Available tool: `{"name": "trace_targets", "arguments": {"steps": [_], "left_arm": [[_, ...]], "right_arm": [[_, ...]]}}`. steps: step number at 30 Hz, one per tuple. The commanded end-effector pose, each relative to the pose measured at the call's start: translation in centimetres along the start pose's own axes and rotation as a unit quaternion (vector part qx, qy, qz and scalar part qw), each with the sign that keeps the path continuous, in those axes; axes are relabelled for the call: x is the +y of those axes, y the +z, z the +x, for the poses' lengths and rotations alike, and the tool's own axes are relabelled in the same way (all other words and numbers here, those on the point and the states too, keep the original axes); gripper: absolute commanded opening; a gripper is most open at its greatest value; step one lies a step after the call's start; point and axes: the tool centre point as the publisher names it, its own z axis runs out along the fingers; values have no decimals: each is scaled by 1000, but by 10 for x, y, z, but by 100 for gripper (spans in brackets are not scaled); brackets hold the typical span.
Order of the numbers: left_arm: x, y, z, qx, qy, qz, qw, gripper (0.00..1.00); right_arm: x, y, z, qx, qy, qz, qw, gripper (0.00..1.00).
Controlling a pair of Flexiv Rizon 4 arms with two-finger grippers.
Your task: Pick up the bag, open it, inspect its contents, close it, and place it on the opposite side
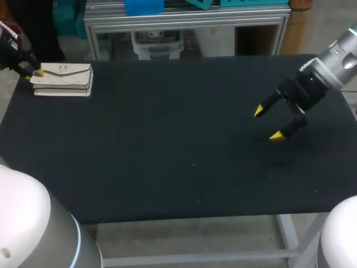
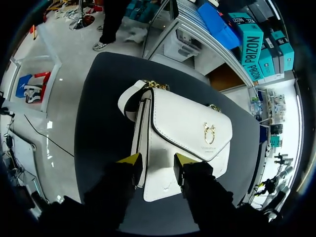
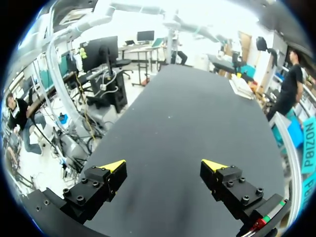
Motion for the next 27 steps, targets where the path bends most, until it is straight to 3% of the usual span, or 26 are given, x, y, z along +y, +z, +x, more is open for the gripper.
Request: {"name": "trace_targets", "arguments": {"steps": [1,3,15,27], "left_arm": [[-26,6,-9,26,-3,-160,987,22],[-24,5,-9,31,-4,-162,986,0],[13,-7,14,49,13,-154,987,0],[72,0,61,99,7,-127,987,0]], "right_arm": [[2,0,-4,24,-3,0,1000,100],[2,0,-4,25,-3,1,1000,100],[0,3,-5,21,-2,-6,1000,100],[1,7,-1,6,-1,-2,1000,100]]}}
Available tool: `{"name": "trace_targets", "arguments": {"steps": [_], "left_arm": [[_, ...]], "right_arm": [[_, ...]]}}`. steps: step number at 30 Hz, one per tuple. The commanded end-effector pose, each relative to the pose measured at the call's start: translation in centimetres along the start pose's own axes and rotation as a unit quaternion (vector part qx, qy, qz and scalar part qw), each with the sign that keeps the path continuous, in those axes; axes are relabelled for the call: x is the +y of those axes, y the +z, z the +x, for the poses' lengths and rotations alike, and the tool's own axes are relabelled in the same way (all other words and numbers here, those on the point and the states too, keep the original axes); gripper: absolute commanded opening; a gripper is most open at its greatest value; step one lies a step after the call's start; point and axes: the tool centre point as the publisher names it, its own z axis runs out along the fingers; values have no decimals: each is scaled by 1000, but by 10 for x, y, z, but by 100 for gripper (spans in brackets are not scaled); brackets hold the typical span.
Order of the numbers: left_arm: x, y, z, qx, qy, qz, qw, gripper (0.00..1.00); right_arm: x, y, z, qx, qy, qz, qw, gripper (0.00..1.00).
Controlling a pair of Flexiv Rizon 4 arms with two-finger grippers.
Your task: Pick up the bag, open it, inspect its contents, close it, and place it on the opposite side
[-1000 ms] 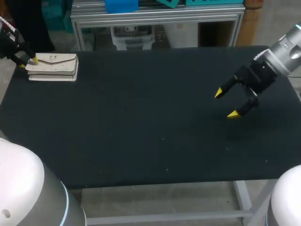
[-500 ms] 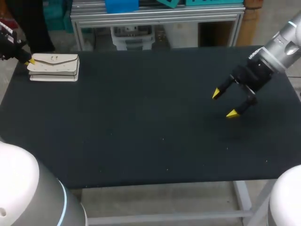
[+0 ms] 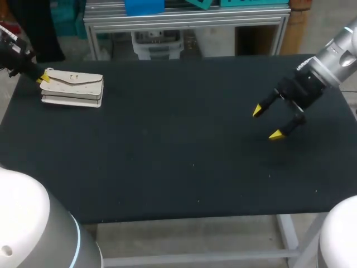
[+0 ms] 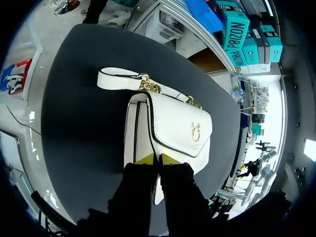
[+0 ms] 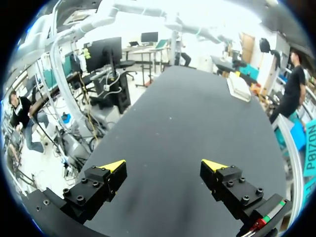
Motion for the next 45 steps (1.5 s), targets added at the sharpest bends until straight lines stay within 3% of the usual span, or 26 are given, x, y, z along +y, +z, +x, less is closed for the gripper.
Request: {"name": "trace_targets", "arguments": {"steps": [1,14,20,30,36,45], "left_arm": [[11,11,12,4,0,-46,999,0],[52,50,65,37,23,-48,998,0],[69,61,84,44,33,-54,997,0],[92,78,115,64,46,-49,996,0],[98,83,124,78,25,-40,996,0],[98,83,124,78,25,-40,996,0]], "right_arm": [[1,6,2,-9,10,10,1000,100],[1,6,2,-9,10,10,1000,100],[-17,-5,-2,-99,67,44,992,100],[-25,3,-8,-150,71,48,985,100],[-27,7,-11,-184,96,55,977,100],[-27,6,-12,-181,99,42,978,100]]}}
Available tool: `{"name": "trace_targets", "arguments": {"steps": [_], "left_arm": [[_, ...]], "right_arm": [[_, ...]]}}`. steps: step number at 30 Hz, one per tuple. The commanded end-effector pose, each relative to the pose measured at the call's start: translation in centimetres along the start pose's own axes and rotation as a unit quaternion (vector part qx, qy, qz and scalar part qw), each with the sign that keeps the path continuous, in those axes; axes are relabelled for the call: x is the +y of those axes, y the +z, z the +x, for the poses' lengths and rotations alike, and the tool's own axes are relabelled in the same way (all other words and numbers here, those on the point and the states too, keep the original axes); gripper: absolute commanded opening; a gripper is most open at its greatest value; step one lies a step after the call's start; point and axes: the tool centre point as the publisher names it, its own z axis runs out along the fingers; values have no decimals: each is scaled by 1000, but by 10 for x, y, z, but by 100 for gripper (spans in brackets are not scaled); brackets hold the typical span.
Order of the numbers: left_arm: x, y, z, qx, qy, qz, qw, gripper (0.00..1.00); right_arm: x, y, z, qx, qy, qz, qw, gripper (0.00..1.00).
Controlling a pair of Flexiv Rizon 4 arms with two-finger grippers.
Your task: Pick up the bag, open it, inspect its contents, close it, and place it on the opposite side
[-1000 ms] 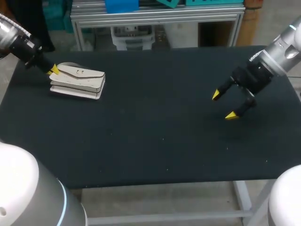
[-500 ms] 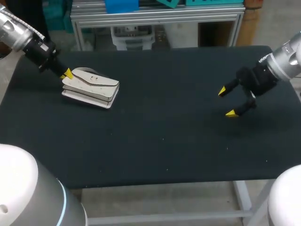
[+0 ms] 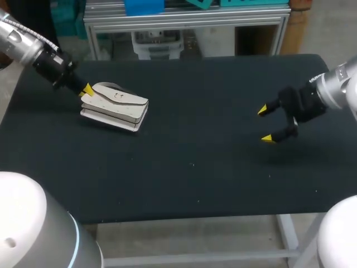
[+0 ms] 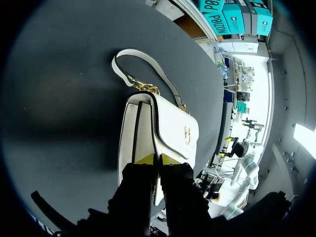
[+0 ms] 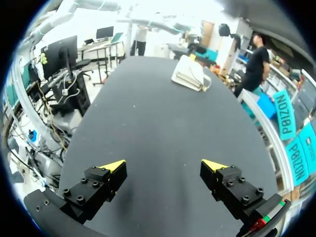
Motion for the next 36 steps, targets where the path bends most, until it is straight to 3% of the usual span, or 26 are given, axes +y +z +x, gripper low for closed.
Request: {"name": "trace_targets", "arguments": {"steps": [1,7,14,28,36], "left_arm": [[5,1,2,-1,0,53,999,0],[7,1,5,4,2,57,998,0],[24,32,24,23,10,83,996,0],[43,79,60,100,-51,203,973,0],[57,109,86,118,-59,222,966,0]], "right_arm": [[0,0,2,-4,0,1,1000,100],[1,7,2,15,-3,-10,1000,100],[7,21,2,32,-1,-13,999,100],[7,24,-1,37,8,-6,999,100],[7,24,-1,37,8,-6,999,100]]}}
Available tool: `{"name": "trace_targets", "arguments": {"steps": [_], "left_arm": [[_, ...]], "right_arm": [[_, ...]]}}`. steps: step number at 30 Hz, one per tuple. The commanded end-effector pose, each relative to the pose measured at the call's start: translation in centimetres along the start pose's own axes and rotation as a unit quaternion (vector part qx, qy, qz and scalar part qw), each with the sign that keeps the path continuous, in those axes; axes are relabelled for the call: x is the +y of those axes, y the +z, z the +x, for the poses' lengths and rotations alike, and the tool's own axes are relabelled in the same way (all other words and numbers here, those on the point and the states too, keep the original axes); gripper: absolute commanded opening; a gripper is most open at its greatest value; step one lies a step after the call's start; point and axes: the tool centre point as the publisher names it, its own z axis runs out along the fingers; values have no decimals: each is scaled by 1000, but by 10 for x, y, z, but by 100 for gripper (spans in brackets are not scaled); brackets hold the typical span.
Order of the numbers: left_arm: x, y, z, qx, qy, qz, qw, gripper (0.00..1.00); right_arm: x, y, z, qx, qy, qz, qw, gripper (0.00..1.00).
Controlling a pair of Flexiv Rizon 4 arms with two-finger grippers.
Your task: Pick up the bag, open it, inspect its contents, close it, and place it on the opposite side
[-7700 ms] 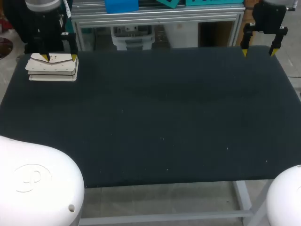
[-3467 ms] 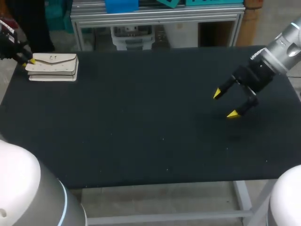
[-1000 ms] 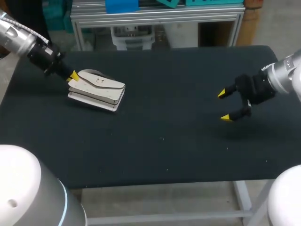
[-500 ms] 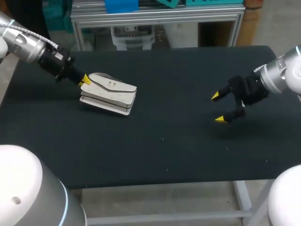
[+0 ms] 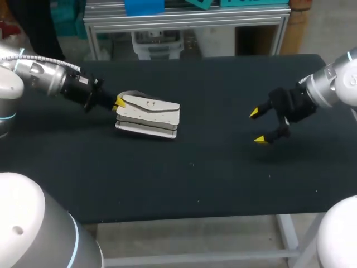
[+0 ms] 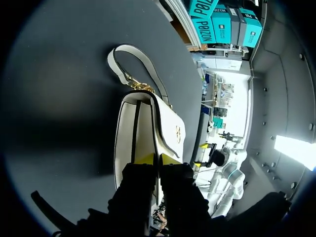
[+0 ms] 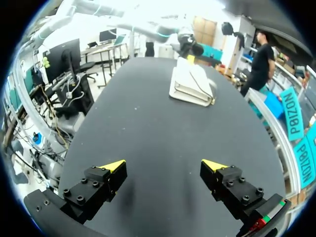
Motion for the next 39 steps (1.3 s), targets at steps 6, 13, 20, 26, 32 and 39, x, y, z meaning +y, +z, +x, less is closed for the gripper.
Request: {"name": "trace_targets", "arguments": {"steps": [6,13,20,26,32,39], "left_arm": [[34,41,17,-8,37,104,994,0],[50,58,23,-70,51,49,995,0],[50,58,23,-70,51,49,995,0],[54,68,21,-67,49,89,993,0],[59,91,18,-34,1,155,987,0],[71,104,22,-29,9,139,990,0]], "right_arm": [[0,0,0,1,0,0,1000,100],[0,0,0,1,0,0,1000,100],[0,0,0,1,0,0,1000,100],[0,0,0,1,0,0,1000,100],[0,0,0,1,0,0,1000,100],[0,0,0,1,0,0,1000,100]]}}
